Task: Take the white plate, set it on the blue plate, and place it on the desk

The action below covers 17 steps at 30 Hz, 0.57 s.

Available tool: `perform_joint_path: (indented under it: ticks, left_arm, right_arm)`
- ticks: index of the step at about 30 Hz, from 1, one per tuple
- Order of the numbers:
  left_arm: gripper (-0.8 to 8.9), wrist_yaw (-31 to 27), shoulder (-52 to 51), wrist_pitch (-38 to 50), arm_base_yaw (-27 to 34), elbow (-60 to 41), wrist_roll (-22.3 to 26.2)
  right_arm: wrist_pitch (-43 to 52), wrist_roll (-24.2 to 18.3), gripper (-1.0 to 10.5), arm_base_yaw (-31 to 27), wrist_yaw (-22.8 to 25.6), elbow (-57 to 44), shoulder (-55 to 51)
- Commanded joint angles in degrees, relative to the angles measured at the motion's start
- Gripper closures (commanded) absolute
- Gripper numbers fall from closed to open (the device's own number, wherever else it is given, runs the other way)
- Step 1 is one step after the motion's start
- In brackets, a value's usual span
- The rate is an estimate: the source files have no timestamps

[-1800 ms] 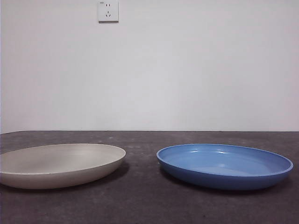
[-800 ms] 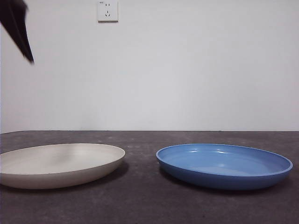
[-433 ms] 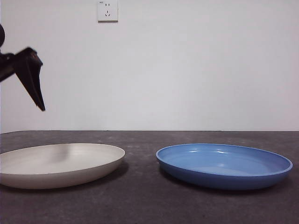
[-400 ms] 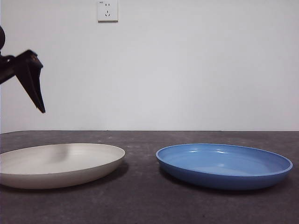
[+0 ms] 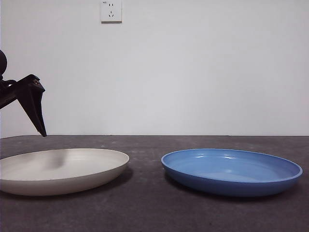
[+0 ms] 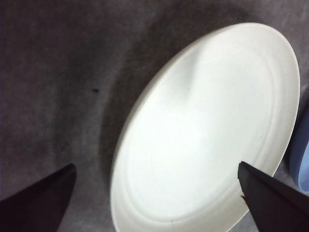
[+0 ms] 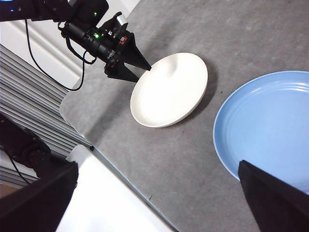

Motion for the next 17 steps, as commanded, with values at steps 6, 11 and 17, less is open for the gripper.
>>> perform_joint_path:
  ticks: [6, 11, 17]
  left_arm:
    - [1.69, 0.26, 1.86, 0.48, -0.09, 0.92, 1.03]
    - [2.14, 0.26, 2.99, 0.59, -0.39, 0.92, 1.03]
    - [3.86, 0.11, 3.8, 0.57, -0.42, 0.92, 1.05]
  right_arm:
    - [0.39, -0.44, 2.9, 0.24, -0.02, 1.11, 0.26]
    - [0.39, -0.48, 2.9, 0.24, 0.0, 1.11, 0.26]
    - [0.44, -0.83, 2.9, 0.24, 0.09, 1.11, 0.26]
